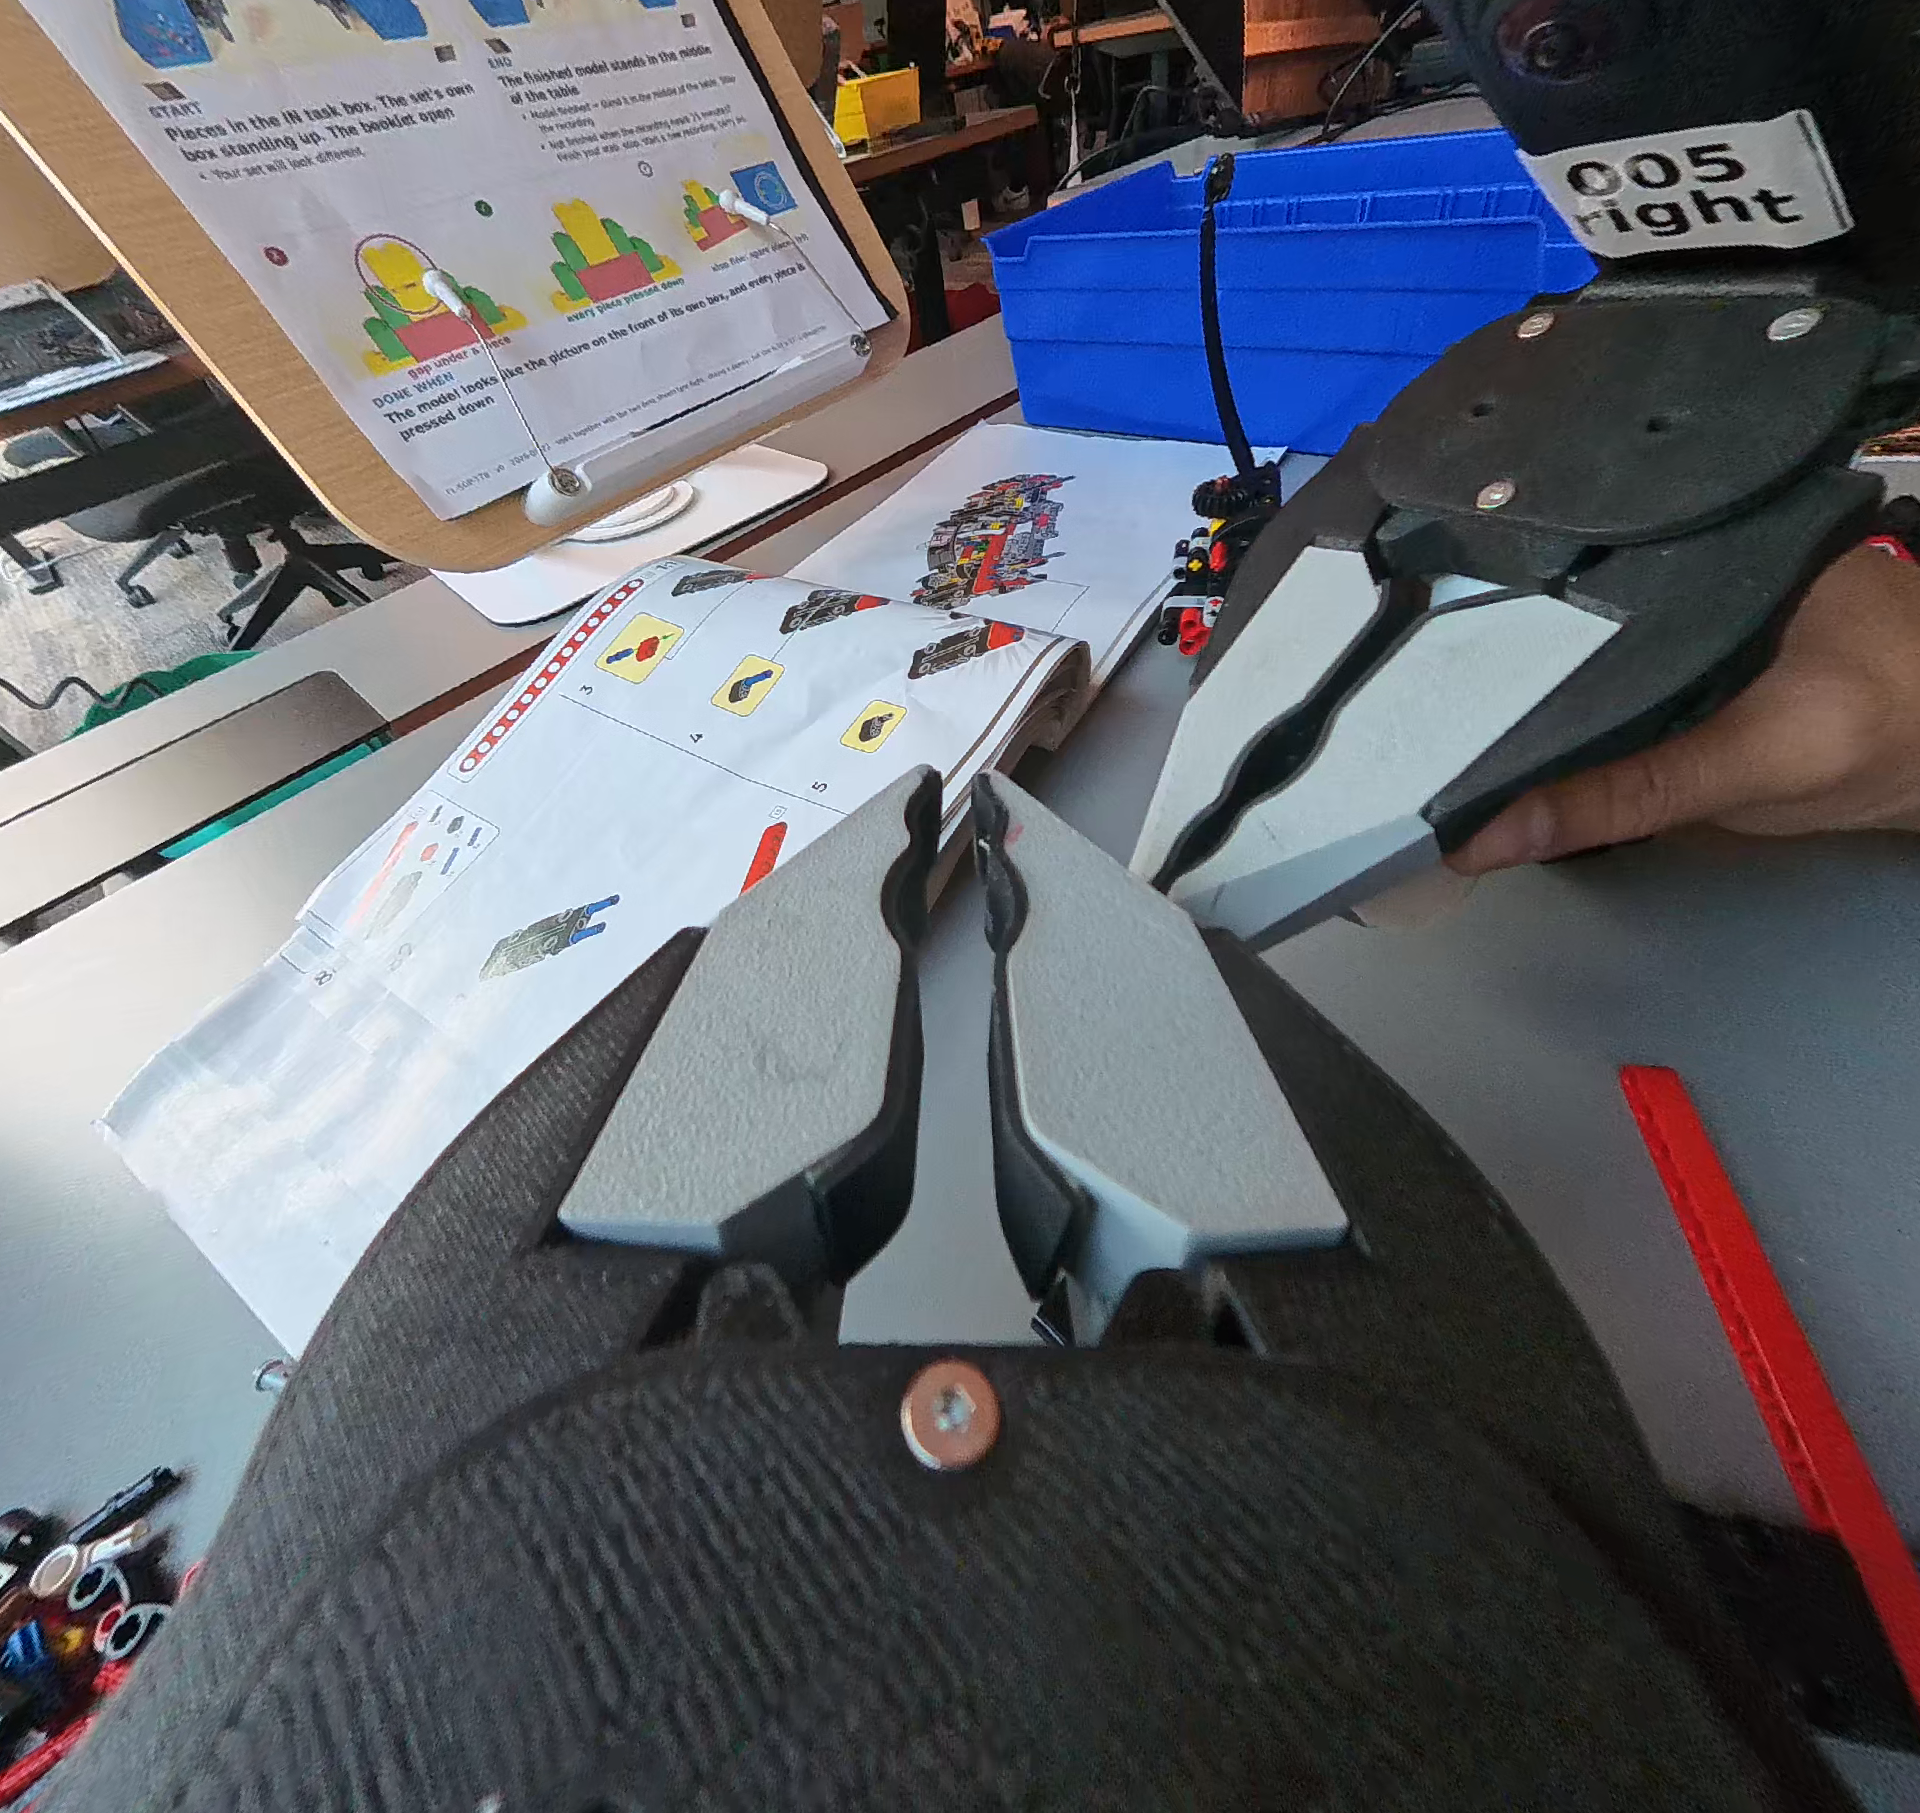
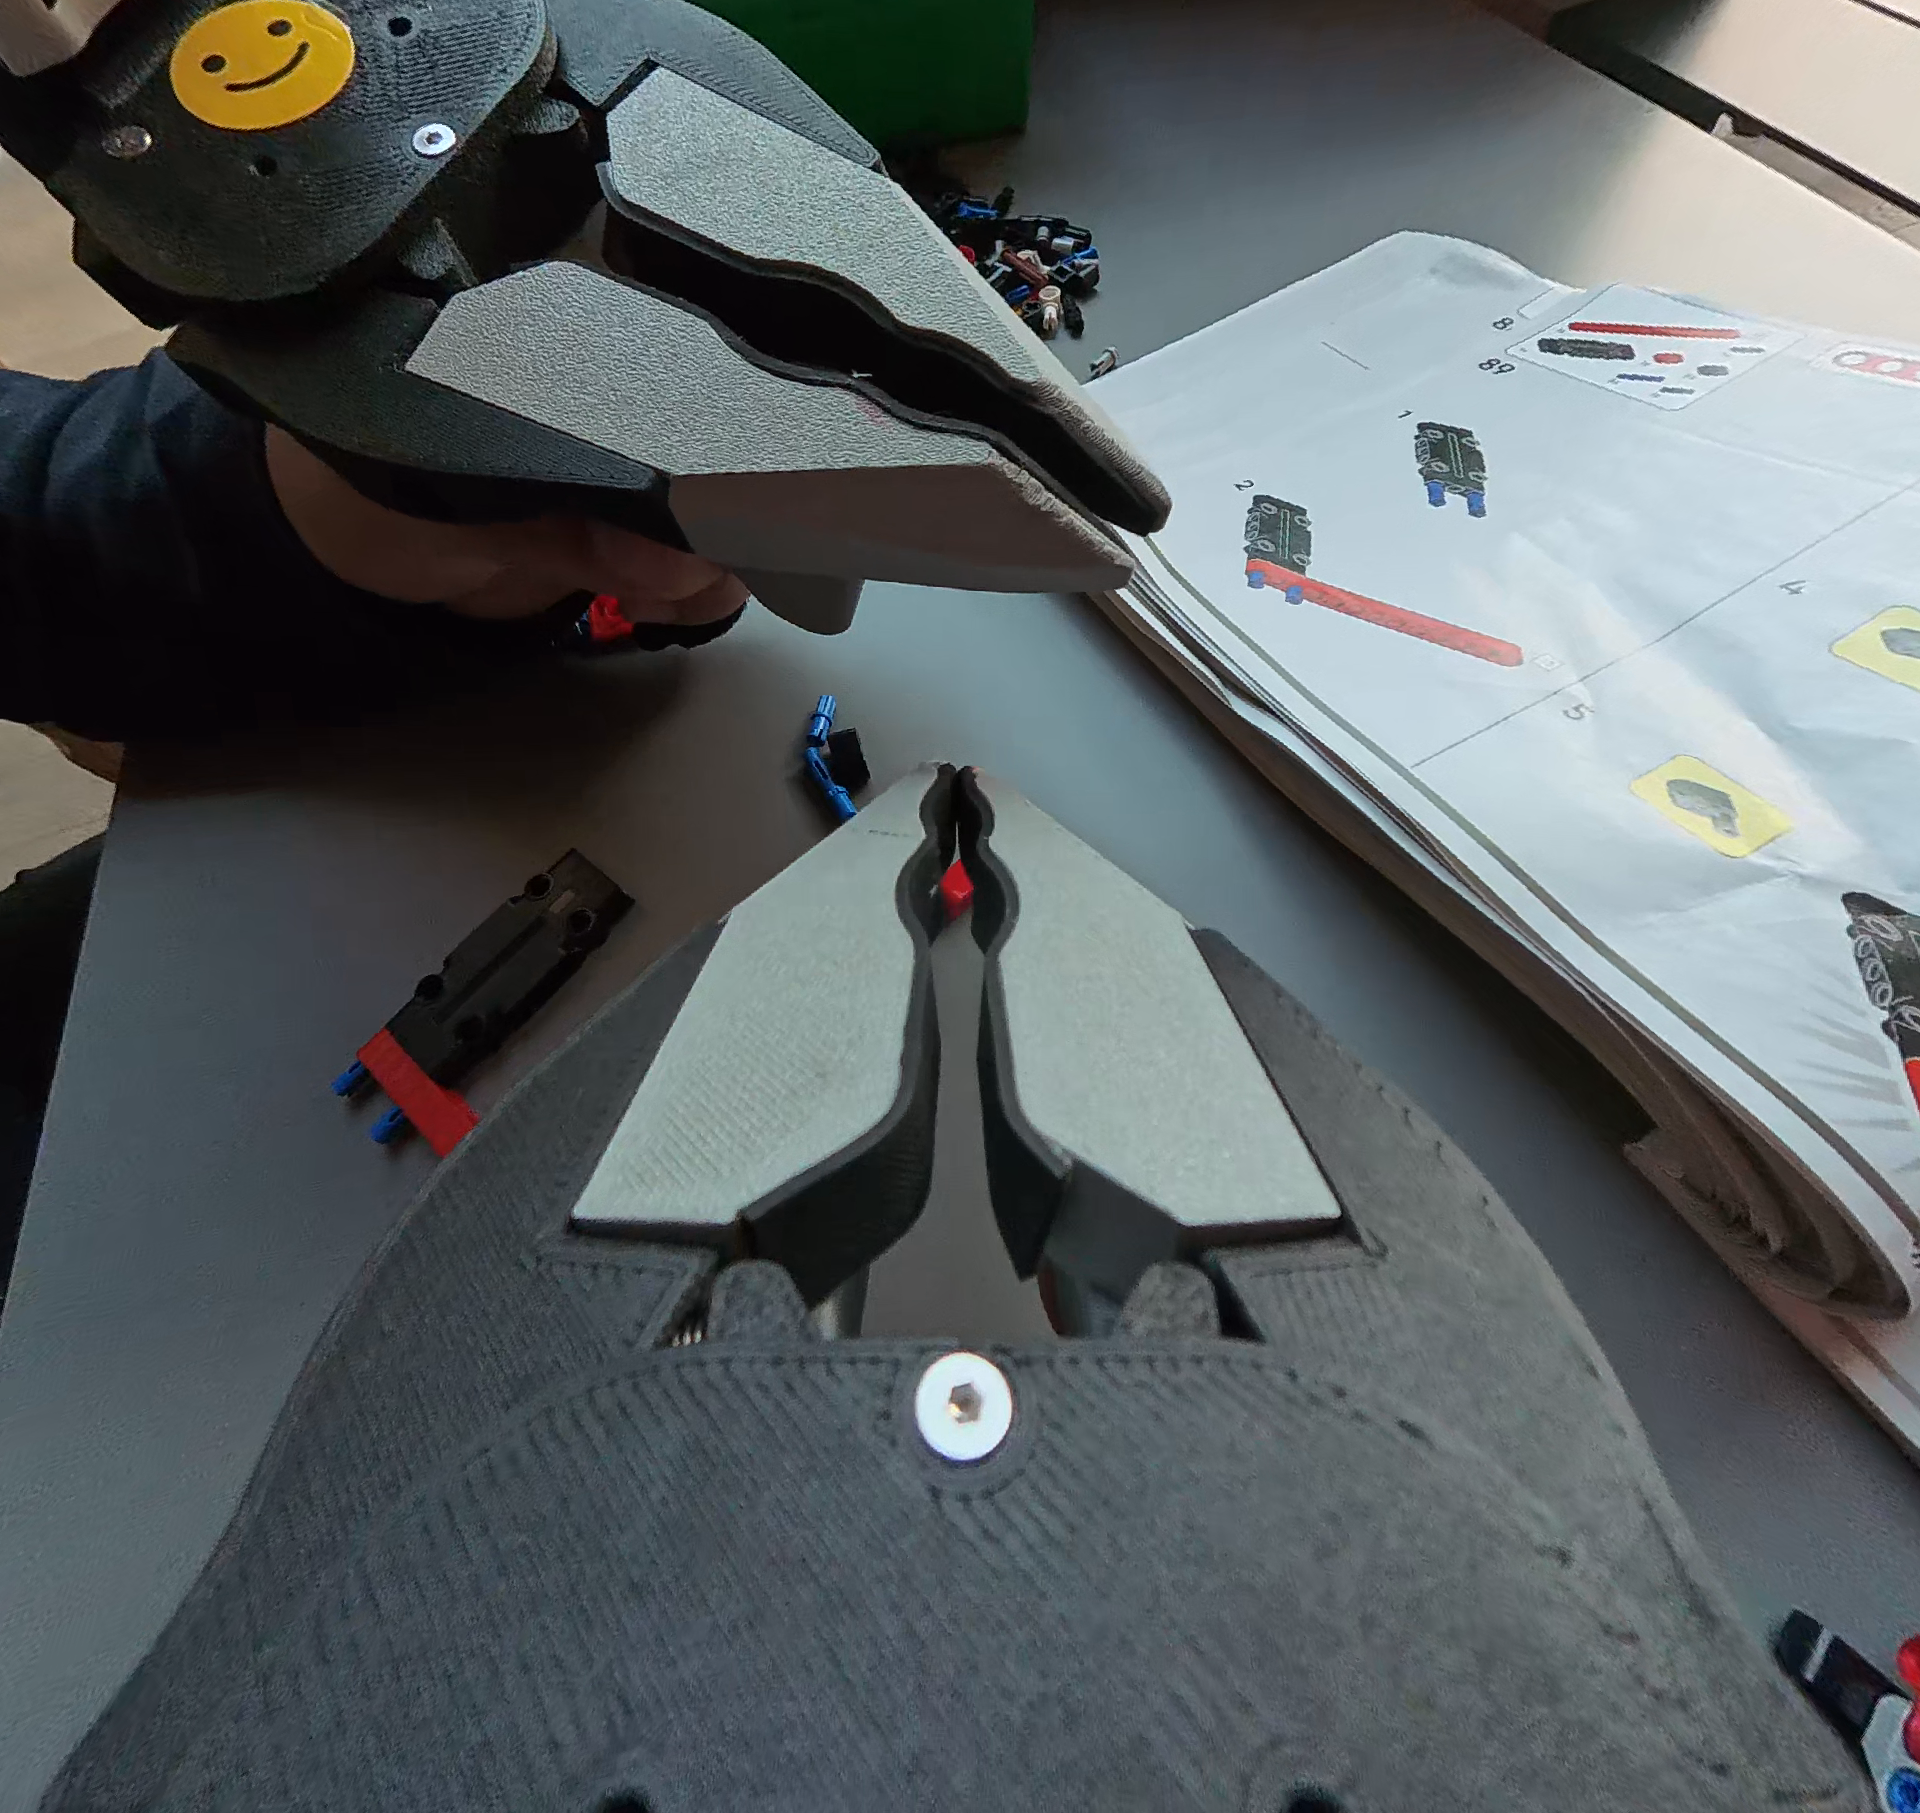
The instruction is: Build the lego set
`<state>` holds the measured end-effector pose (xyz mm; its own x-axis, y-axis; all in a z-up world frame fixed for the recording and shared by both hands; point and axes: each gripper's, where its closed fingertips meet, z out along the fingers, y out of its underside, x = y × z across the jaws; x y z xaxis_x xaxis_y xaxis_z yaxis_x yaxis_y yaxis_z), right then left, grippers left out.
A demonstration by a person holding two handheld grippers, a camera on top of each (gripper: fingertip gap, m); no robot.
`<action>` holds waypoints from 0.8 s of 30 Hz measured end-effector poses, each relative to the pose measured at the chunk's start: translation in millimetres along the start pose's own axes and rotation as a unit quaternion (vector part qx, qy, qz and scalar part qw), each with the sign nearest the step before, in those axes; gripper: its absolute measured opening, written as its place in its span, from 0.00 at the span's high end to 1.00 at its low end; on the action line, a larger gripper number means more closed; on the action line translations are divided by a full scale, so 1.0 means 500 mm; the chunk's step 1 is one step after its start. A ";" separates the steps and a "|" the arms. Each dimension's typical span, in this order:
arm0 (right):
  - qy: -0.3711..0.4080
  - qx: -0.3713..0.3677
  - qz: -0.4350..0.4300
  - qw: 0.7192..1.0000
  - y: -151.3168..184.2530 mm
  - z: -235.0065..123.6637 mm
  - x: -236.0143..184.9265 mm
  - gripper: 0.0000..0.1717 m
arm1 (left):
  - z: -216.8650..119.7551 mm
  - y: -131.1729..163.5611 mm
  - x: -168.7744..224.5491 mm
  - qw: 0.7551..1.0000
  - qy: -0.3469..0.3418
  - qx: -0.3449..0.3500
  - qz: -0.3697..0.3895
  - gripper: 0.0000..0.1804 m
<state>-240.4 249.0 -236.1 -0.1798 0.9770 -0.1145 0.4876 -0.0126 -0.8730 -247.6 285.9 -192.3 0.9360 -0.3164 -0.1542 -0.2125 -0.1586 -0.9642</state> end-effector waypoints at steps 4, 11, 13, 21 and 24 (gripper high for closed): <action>-0.022 -0.008 0.012 1.000 0.005 0.005 -0.010 1.00 | -0.001 -0.001 -0.001 1.000 -0.001 0.001 0.000 0.98; -0.013 -0.010 -0.002 1.000 0.007 0.005 -0.009 1.00 | -0.001 -0.001 -0.001 1.000 -0.001 0.001 0.000 0.98; -0.011 -0.008 -0.002 1.000 0.005 0.004 -0.007 1.00 | -0.002 -0.002 -0.001 1.000 -0.001 0.001 0.000 0.98; -0.018 -0.010 0.010 1.000 0.008 0.006 -0.007 1.00 | -0.001 -0.001 0.000 1.000 0.000 0.001 0.000 0.98; -0.017 -0.010 0.009 1.000 0.008 0.007 -0.008 1.00 | -0.001 -0.002 -0.001 1.000 0.000 0.001 0.001 0.98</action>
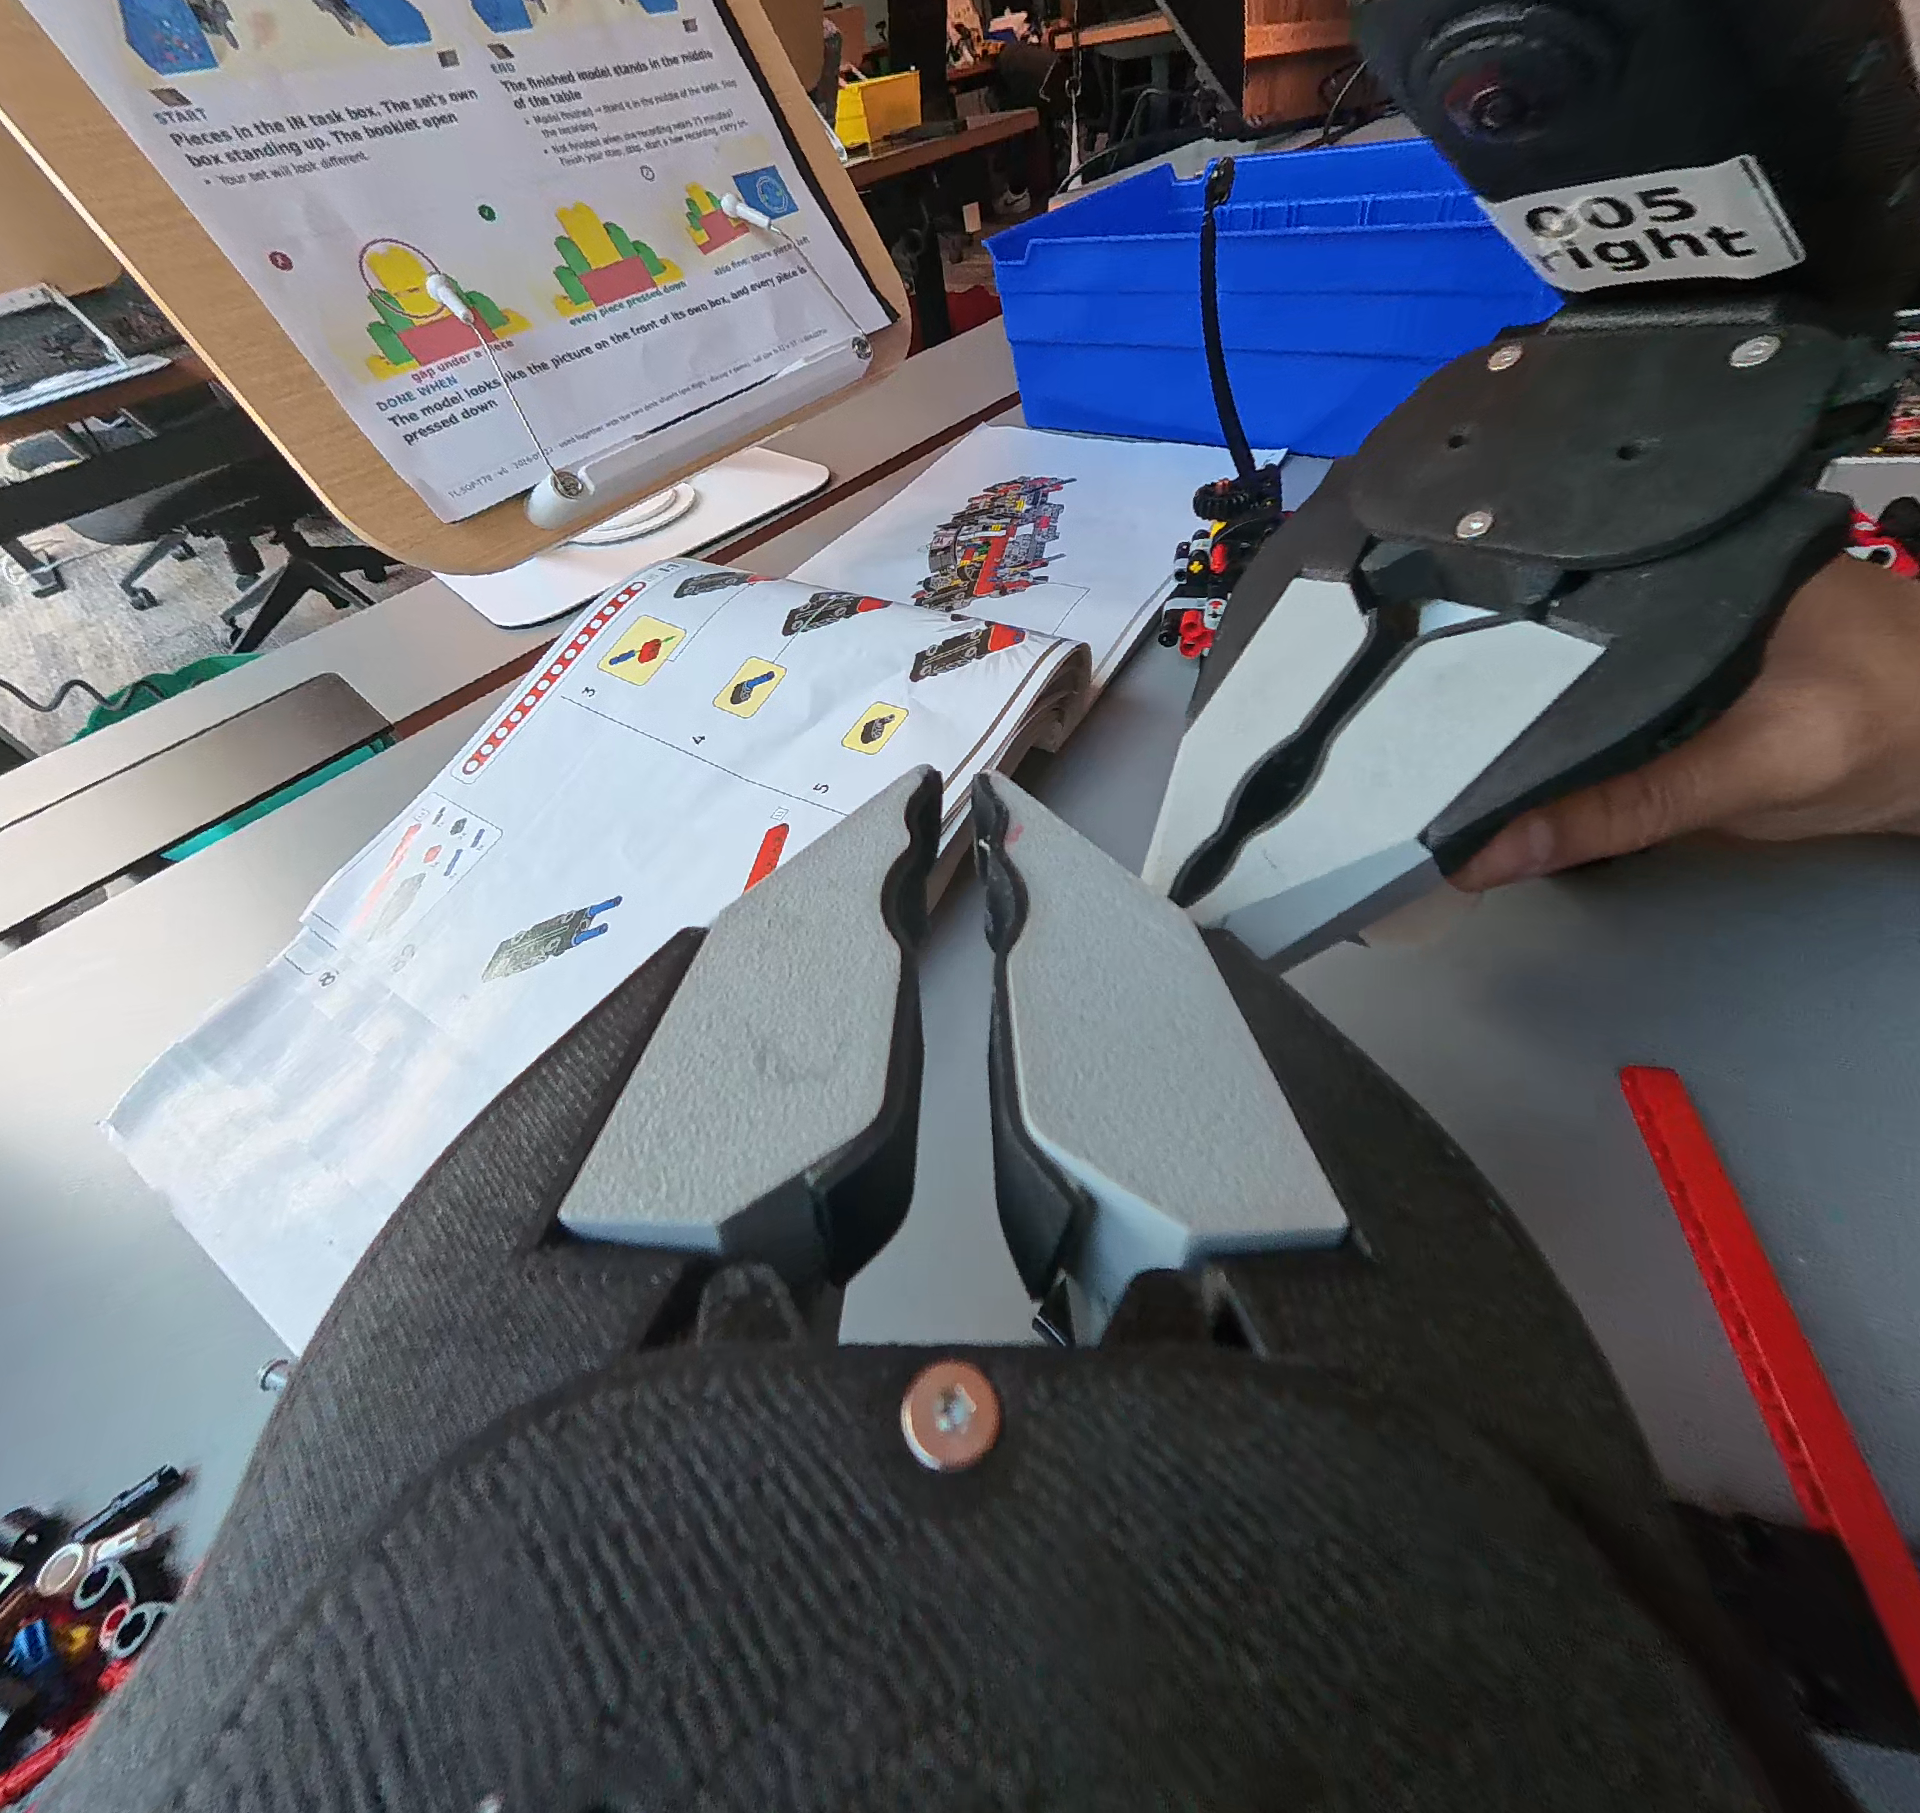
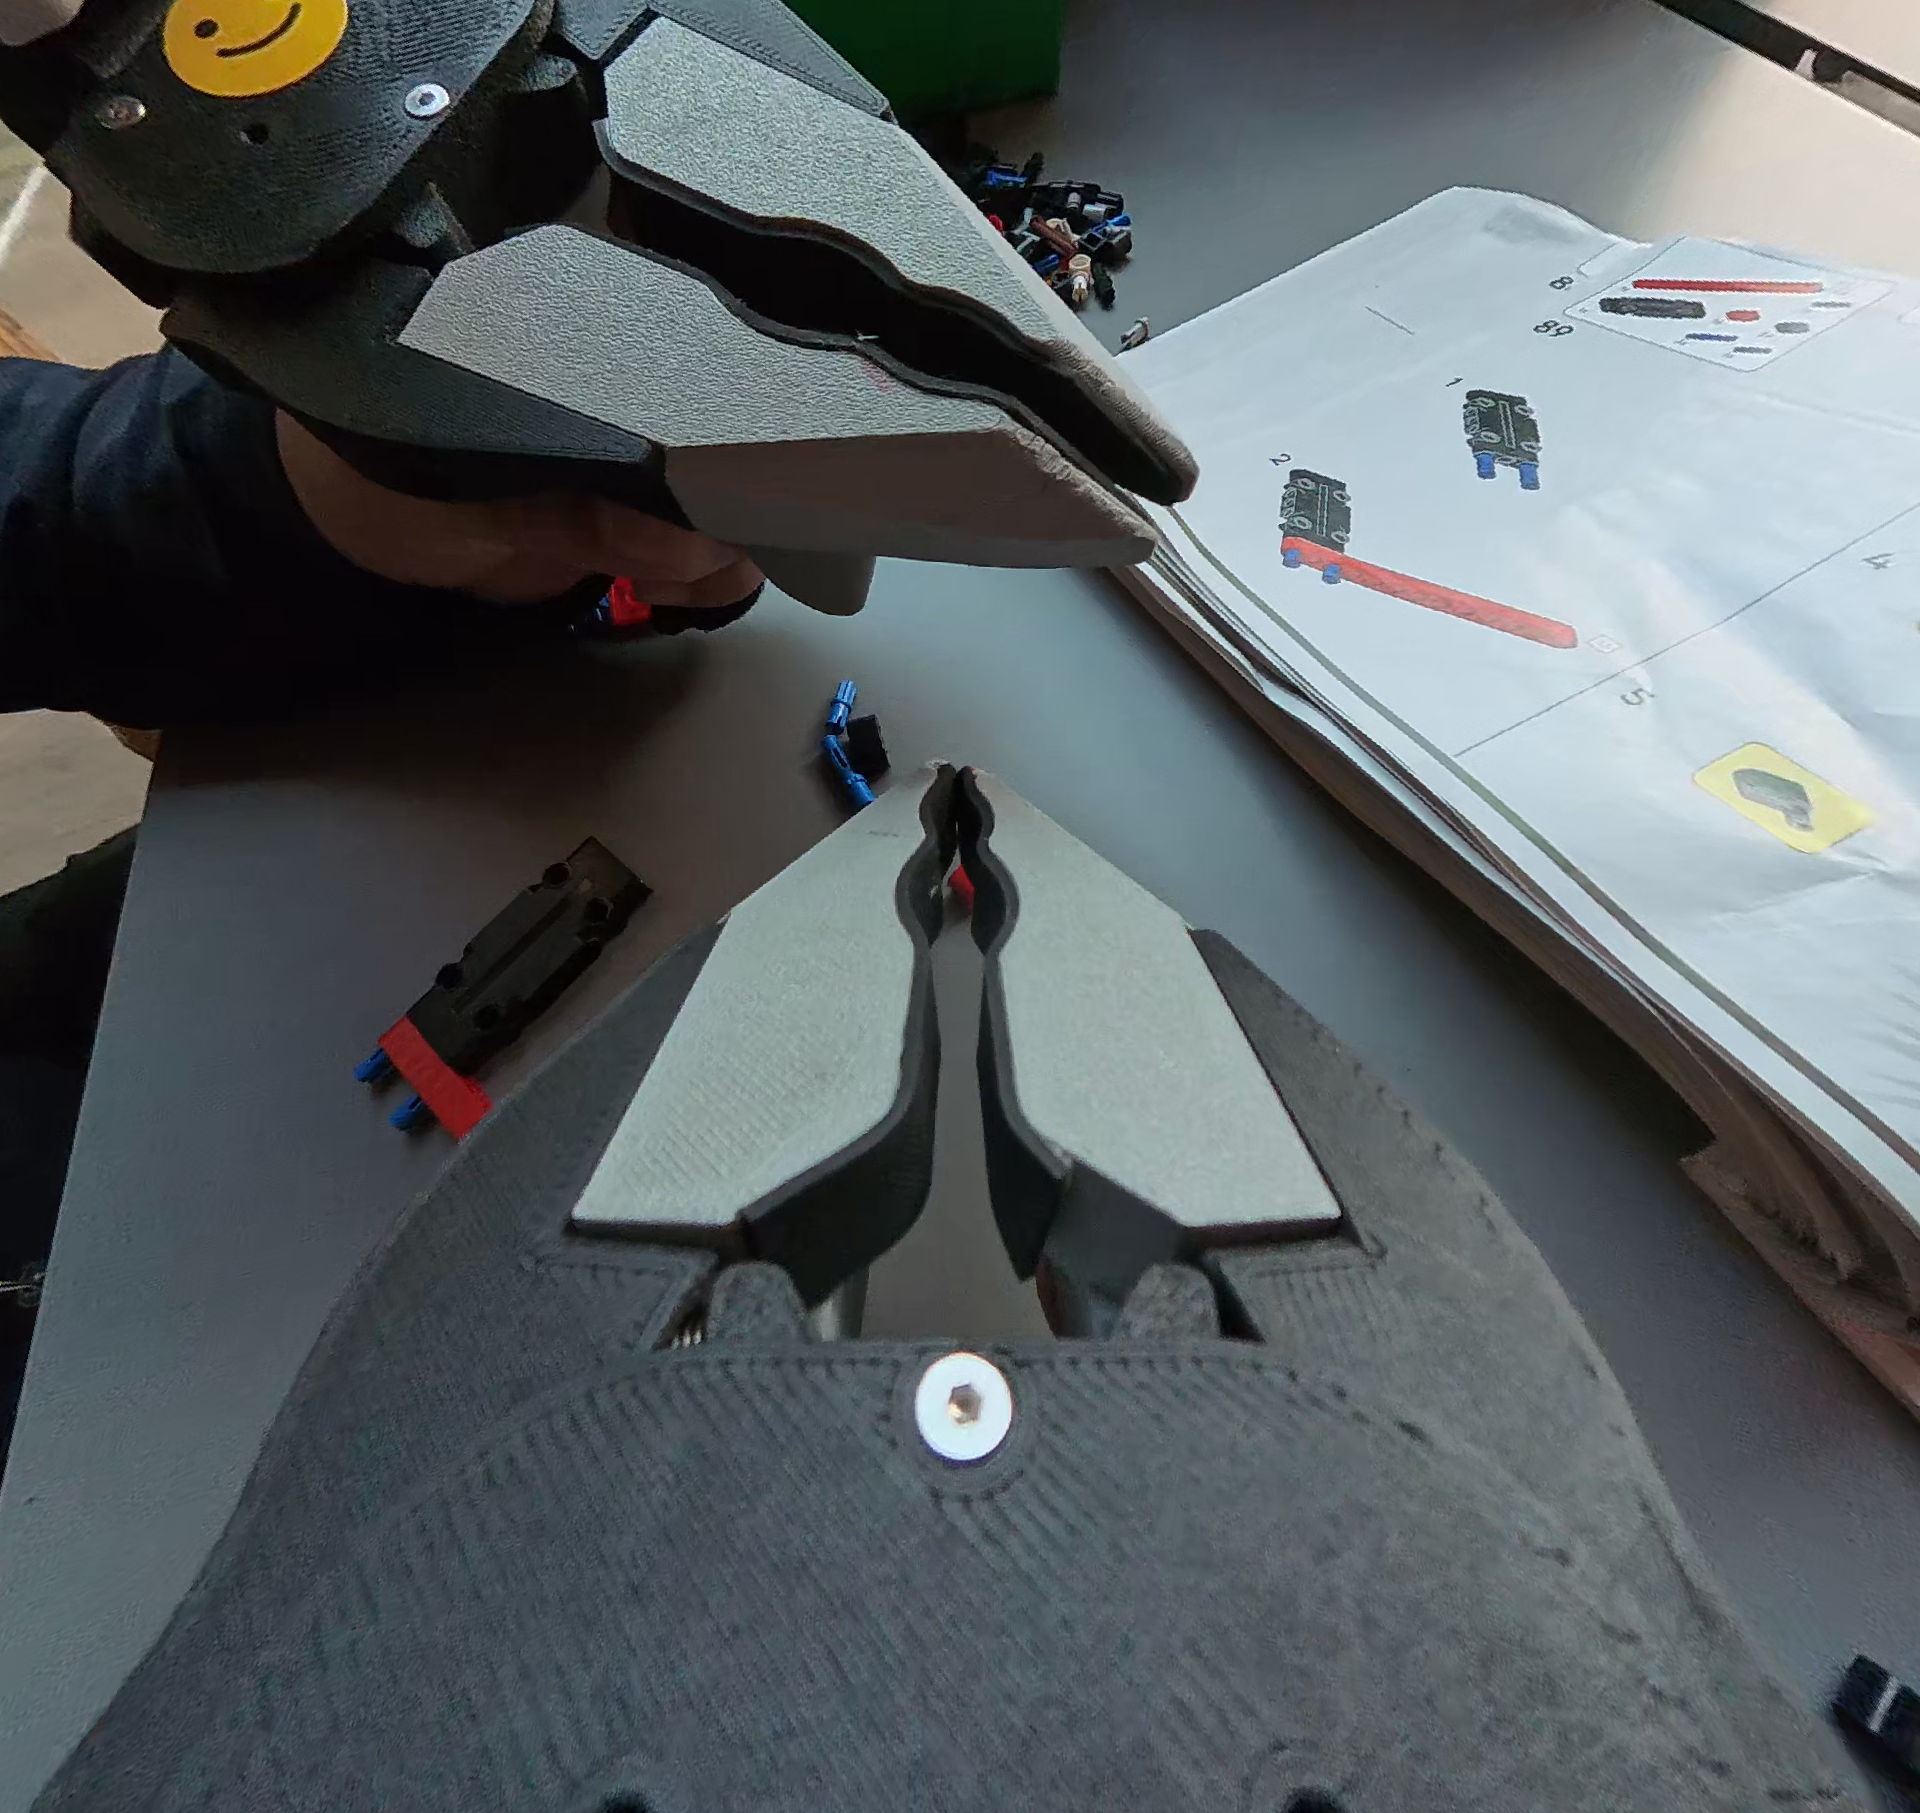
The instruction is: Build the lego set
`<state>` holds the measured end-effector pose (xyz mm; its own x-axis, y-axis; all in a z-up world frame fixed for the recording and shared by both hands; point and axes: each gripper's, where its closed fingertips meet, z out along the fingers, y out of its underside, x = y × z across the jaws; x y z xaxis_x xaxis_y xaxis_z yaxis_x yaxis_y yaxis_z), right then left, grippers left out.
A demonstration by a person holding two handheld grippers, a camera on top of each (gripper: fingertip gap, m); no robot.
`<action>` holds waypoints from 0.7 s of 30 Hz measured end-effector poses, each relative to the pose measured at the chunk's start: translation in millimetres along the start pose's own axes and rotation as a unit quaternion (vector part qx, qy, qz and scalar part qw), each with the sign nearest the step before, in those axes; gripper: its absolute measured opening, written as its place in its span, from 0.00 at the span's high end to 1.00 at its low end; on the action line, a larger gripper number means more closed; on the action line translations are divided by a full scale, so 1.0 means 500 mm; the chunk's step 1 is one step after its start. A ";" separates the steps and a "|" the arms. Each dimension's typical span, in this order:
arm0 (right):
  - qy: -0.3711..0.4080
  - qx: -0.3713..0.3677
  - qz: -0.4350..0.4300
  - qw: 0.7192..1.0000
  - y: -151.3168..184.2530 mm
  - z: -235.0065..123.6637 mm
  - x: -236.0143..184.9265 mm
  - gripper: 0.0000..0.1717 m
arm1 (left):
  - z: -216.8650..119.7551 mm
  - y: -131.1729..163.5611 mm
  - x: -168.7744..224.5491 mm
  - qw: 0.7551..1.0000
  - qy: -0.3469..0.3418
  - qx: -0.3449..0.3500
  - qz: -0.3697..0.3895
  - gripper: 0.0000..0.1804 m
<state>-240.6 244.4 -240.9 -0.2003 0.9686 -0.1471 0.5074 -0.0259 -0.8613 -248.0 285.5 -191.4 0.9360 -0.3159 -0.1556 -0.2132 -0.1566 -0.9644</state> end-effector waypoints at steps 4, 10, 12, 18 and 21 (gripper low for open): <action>0.010 0.008 -0.002 1.000 -0.006 -0.005 0.005 1.00 | -0.001 0.000 0.000 1.000 0.000 0.000 0.000 0.98; 0.008 -0.001 0.002 1.000 -0.001 -0.005 0.005 1.00 | 0.000 0.001 -0.001 1.000 0.000 -0.001 0.000 0.98; 0.013 -0.005 -0.002 1.000 0.001 -0.003 0.006 1.00 | 0.000 0.001 -0.001 1.000 0.000 -0.002 0.000 0.98; 0.021 -0.009 -0.009 1.000 0.004 -0.002 0.010 1.00 | -0.001 -0.001 -0.001 1.000 -0.002 0.000 0.001 0.98; 0.025 -0.009 -0.009 1.000 0.004 -0.002 0.014 1.00 | 0.000 -0.001 0.001 1.000 -0.002 -0.001 0.004 0.98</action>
